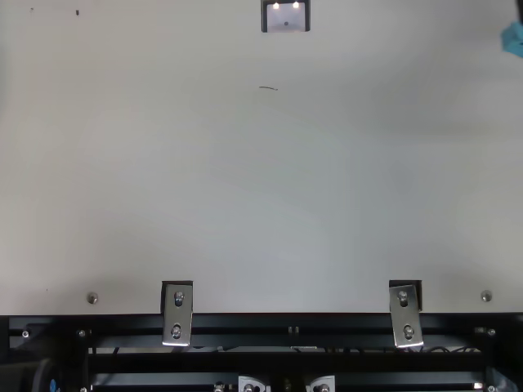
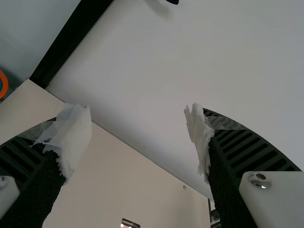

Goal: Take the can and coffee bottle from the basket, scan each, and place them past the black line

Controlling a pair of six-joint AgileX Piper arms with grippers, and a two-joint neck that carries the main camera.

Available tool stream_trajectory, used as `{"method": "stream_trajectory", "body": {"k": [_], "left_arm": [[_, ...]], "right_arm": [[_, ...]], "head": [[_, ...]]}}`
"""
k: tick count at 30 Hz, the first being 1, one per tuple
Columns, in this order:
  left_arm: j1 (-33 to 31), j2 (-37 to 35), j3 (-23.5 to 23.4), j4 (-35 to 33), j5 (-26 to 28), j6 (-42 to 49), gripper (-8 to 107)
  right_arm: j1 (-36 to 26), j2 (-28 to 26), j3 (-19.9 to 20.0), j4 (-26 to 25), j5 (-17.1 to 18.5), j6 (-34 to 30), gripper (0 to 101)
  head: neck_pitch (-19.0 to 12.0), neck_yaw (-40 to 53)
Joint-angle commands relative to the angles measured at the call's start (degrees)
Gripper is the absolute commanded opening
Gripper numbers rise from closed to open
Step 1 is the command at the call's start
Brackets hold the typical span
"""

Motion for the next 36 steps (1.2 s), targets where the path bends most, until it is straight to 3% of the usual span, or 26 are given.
{"method": "stream_trajectory", "body": {"k": [1, 17, 36], "left_arm": [[0.0, 0.0, 0.0, 0.0, 0.0, 0.0, 90], [0.0, 0.0, 0.0, 0.0, 0.0, 0.0, 90], [0.0, 0.0, 0.0, 0.0, 0.0, 0.0, 90]], "right_arm": [[-1.7, -0.4, 0.7, -0.4, -0.1, 0.3, 0], [-12.7, 0.3, 2.6, 0.9, -2.5, -2.8, 0], [-20.6, 7.4, 4.3, 9.2, -9.7, -15.2, 0]], "head": [[-1.0, -2.7], [-1.0, -3.8], [-1.0, -3.8]]}}
